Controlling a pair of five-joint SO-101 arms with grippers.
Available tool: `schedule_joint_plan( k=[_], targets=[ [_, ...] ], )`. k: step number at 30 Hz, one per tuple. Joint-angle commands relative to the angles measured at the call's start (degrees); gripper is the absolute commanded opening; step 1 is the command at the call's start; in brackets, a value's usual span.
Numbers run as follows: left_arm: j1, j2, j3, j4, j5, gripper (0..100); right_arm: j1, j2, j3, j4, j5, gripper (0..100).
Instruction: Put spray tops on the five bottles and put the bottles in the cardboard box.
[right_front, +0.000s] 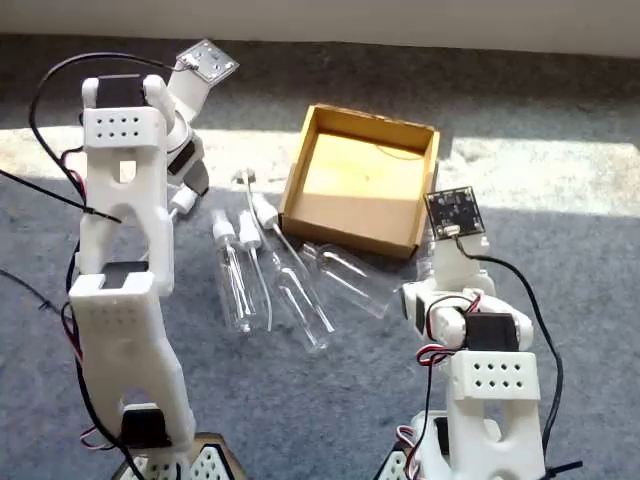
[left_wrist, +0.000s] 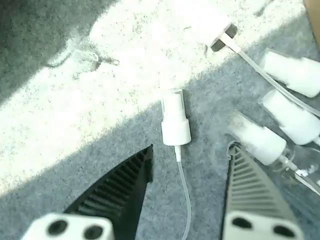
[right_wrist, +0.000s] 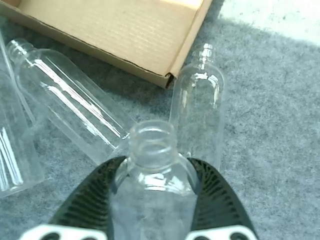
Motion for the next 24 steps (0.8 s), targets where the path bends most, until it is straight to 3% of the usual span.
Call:
schedule_joint_plan(
  k=[1,9,17,24],
  targets=[
    [-0.4,11.2,-14.8,-1.4,0.5,22,-0.4,-1.2,-0.2,-1.0,-0.6,0.5],
    [-0.9,28.8,-29.8,-0.9,0.5,22,-0.4,-1.2,-0.1,-1.0,-0.6,0.5],
    [-2.9,36.2,-36.2,-0.9,0.5,21,-4.4,-1.3,-0.1,-0.3,-0.6,0.5],
    [-5.2,36.5,-36.1,3.6,0.3,2,-4.8,-1.3,-0.4,0.6,-0.6,0.5]
  ],
)
